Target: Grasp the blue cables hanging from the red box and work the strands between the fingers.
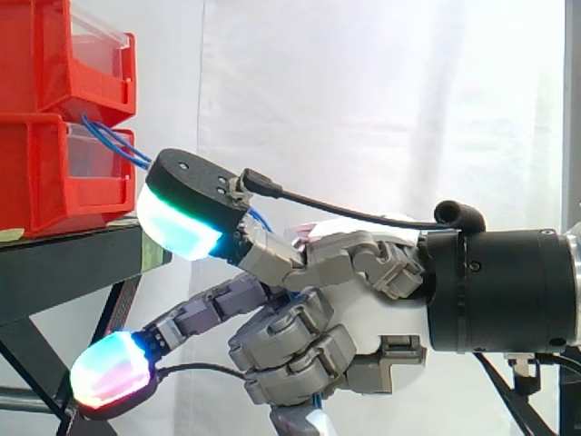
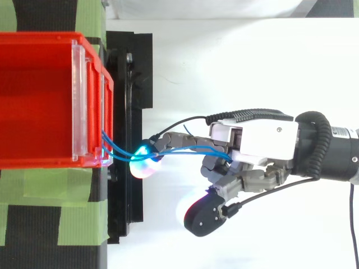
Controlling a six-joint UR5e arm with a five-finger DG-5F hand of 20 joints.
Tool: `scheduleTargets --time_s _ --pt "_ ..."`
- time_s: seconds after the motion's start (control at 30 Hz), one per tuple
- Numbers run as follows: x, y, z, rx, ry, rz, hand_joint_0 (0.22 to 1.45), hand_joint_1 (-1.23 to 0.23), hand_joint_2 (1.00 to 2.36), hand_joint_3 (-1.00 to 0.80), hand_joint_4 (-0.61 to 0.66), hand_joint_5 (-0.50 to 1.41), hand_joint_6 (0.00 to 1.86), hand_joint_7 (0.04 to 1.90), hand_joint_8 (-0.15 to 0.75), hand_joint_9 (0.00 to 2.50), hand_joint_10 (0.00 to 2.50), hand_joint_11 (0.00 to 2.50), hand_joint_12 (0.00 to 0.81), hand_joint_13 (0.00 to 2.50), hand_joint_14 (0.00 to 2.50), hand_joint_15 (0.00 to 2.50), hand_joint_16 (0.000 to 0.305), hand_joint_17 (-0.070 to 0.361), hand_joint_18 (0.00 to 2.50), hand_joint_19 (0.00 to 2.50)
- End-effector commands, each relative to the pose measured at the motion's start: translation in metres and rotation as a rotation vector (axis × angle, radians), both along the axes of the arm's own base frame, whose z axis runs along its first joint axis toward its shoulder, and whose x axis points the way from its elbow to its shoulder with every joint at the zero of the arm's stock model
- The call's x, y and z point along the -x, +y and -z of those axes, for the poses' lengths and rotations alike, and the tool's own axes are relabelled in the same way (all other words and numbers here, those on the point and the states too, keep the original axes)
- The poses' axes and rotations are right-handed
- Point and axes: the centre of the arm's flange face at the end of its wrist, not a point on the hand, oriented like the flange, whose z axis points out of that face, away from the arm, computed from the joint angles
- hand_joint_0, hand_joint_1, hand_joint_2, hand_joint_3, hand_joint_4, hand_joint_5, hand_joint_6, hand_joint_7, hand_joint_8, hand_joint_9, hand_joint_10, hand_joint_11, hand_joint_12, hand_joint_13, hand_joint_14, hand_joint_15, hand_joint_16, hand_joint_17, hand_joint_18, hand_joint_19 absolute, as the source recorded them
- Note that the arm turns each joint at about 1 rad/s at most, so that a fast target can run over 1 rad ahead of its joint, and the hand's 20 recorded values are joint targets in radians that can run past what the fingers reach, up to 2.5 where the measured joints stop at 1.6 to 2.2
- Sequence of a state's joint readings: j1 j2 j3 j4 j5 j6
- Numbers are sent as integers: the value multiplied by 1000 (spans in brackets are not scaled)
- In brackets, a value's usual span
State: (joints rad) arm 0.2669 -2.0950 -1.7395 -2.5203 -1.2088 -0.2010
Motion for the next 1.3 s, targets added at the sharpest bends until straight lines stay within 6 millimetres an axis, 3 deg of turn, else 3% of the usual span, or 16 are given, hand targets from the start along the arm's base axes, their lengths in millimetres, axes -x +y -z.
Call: scheduleTargets --time_s 0.0,0.27,0.33,0.53,0.57,0.7,1.27 --pt "0 0 0 0 0 0 667 -406 1000 -1000 344 -64 10 900 556 1864 2500 2500 692 2105 2500 1814 255 192 2500 777" --pt "1 3 0 -7 11 -4 667 -404 1000 -1000 338 -61 11 912 556 1864 2500 2500 692 2105 2500 1814 255 192 2500 777" --pt "-13 6 -17 -14 -12 -4 666 -402 1000 -1000 333 -62 11 911 556 1864 2500 2500 692 2105 2500 1814 255 192 2500 777" --pt "-4 3 -31 0 52 -31 666 -402 1000 -1000 321 -66 10 917 556 1864 2500 2500 692 2105 2500 1814 255 192 2500 777" --pt "0 2 -49 -3 45 -42 666 -401 1000 -1000 321 -67 11 919 556 1864 2500 2500 692 2105 2500 1814 255 192 2500 777" --pt "9 -2 -77 -3 39 -39 665 -400 1000 -1000 312 -73 10 924 556 1864 2500 2500 692 2105 2500 1814 255 192 2500 777" --pt "17 -10 -88 -102 48 30 661 -395 1000 -1000 277 -79 10 993 556 1864 2500 2500 692 2105 2500 1814 255 192 2500 777"
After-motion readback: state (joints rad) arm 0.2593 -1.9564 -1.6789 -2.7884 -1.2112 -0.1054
